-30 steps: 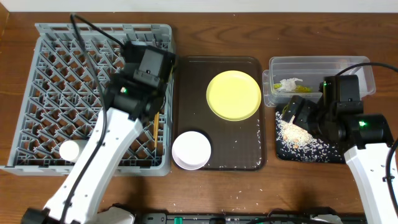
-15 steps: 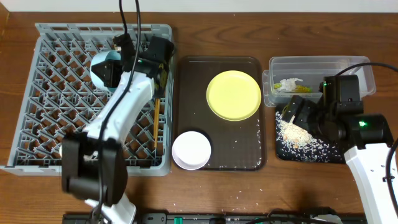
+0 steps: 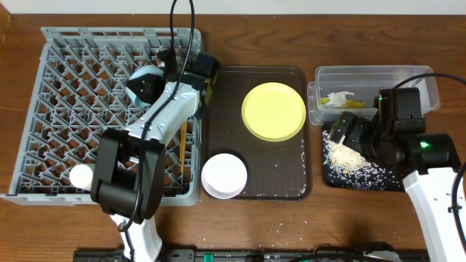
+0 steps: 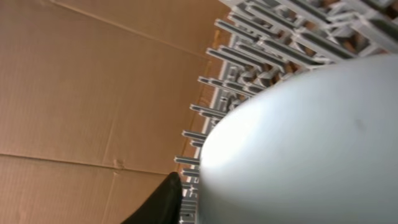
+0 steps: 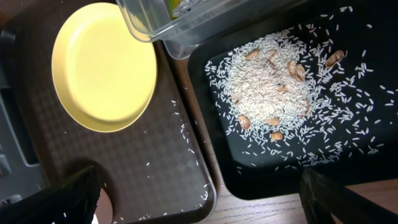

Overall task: Sort waste into correct bins and load items into the dishwasher
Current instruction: 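Place the blue bowl into the dish rack with the left gripper, then grasp the pink bowl on the brown tray with the left gripper, then place the pink bowl into the dish rack with the left gripper, then grasp the yellow plate edge with the left gripper and lift, then stand the yellow plate upright in the dish rack with left gripper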

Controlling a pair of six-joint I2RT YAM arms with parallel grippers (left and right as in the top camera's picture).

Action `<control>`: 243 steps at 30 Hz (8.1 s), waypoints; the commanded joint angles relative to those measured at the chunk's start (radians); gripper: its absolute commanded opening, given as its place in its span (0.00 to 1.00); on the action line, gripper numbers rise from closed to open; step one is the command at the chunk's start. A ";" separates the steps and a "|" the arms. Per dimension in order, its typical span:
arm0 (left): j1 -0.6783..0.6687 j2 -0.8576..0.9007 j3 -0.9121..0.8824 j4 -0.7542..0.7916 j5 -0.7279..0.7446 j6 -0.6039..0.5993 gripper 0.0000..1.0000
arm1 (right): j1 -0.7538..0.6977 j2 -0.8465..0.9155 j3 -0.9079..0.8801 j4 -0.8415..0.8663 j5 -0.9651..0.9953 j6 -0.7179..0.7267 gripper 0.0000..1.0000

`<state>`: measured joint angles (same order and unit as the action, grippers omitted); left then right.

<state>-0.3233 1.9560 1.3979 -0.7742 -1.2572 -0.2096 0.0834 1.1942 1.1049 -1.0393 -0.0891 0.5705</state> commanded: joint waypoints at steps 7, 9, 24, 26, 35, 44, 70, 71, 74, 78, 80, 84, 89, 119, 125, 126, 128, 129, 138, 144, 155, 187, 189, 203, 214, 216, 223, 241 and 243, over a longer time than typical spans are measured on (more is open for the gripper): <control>-0.023 -0.070 0.000 -0.250 0.205 -0.170 0.57 | -0.005 0.001 0.005 -0.002 0.010 0.012 0.99; -0.023 -0.117 0.000 -0.269 0.341 -0.171 0.58 | -0.005 0.001 0.005 -0.002 0.010 0.012 0.99; -0.113 -0.398 -0.001 -0.355 0.997 -0.170 0.58 | -0.005 0.001 0.005 -0.002 0.010 0.012 0.99; -0.145 -0.393 -0.004 -0.354 1.120 -0.171 0.58 | -0.005 0.001 0.005 -0.002 0.010 0.012 0.99; -0.333 -0.388 -0.155 -0.287 1.237 -0.165 0.58 | -0.005 0.001 0.005 -0.002 0.010 0.012 0.99; -0.369 -0.387 -0.429 0.074 1.055 0.016 0.58 | -0.005 0.001 0.005 -0.002 0.010 0.012 0.99; -0.357 -0.553 -0.332 0.082 1.162 -0.018 0.07 | -0.005 0.001 0.005 -0.002 0.010 0.012 0.99; -0.351 -0.587 -0.315 0.045 1.107 -0.026 0.08 | -0.005 0.001 0.005 -0.002 0.010 0.012 0.99; -0.314 -0.712 -0.306 -0.083 0.852 -0.029 0.07 | -0.005 0.001 0.005 -0.002 0.010 0.012 0.99; -0.254 -0.805 -0.306 -0.247 0.479 -0.103 0.08 | -0.005 0.001 0.005 -0.002 0.010 0.012 0.99; -0.220 -0.819 -0.308 -0.274 0.373 -0.171 0.07 | -0.005 0.001 0.005 -0.002 0.010 0.012 0.99; -0.177 -0.792 -0.335 -0.277 0.132 -0.254 0.08 | -0.005 0.001 0.005 -0.002 0.010 0.012 0.99; -0.109 -0.673 -0.354 -0.273 0.052 -0.286 0.08 | -0.005 0.001 0.005 -0.002 0.010 0.012 0.99; -0.128 -0.355 -0.354 -0.460 0.270 -0.443 0.12 | -0.005 0.001 0.005 -0.002 0.010 0.012 0.99; -0.128 -0.356 -0.354 -0.503 0.350 -0.481 0.27 | -0.005 0.001 0.005 -0.002 0.010 0.012 0.99; -0.128 -0.357 -0.354 -0.509 0.357 -0.481 0.27 | -0.005 0.001 0.005 -0.002 0.010 0.012 0.99; -0.128 -0.358 -0.354 -0.508 0.380 -0.480 0.27 | -0.005 0.001 0.005 -0.002 0.010 0.012 0.99; -0.128 -0.358 -0.354 -0.501 0.394 -0.480 0.27 | -0.005 0.001 0.005 -0.002 0.010 0.012 0.99; -0.128 -0.373 -0.331 -0.501 0.516 -0.480 0.50 | -0.005 0.001 0.005 -0.002 0.010 0.013 0.99; -0.128 -0.503 -0.251 -0.490 0.719 -0.441 0.67 | -0.005 0.001 0.005 -0.002 0.010 0.012 0.99; -0.128 -0.727 -0.204 -0.113 1.323 -0.200 0.70 | -0.005 0.001 0.005 -0.002 0.010 0.012 0.99; -0.203 0.017 -0.204 0.453 1.477 -0.229 0.08 | -0.005 0.001 0.005 -0.002 0.010 0.012 0.99; -0.201 0.008 -0.204 0.443 1.477 -0.212 0.08 | -0.005 0.001 0.005 -0.002 0.010 0.012 0.99; 0.021 -0.521 -0.204 0.236 1.389 -0.039 0.08 | -0.005 0.001 0.005 -0.002 0.010 0.012 0.99; 0.116 -0.652 -0.204 0.233 0.624 0.233 0.07 | -0.005 0.001 0.005 -0.002 0.010 0.012 0.99; 0.116 -0.624 -0.204 0.273 0.624 0.251 0.07 | -0.005 0.001 0.005 -0.002 0.010 0.012 0.99; 0.069 -0.477 -0.204 0.312 0.624 0.251 0.07 | -0.005 0.001 0.005 -0.002 0.010 0.012 0.99; -0.076 -0.759 -0.204 0.204 0.892 0.087 0.66 | -0.005 0.001 0.005 -0.002 0.010 0.012 0.99; -0.076 -0.789 -0.204 0.171 0.936 0.061 0.66 | -0.005 0.001 0.005 -0.002 0.010 0.012 0.99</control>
<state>-0.3973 1.2182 1.1858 -0.5667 -0.4480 -0.0750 0.0834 1.1957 1.1049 -1.0389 -0.0891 0.5705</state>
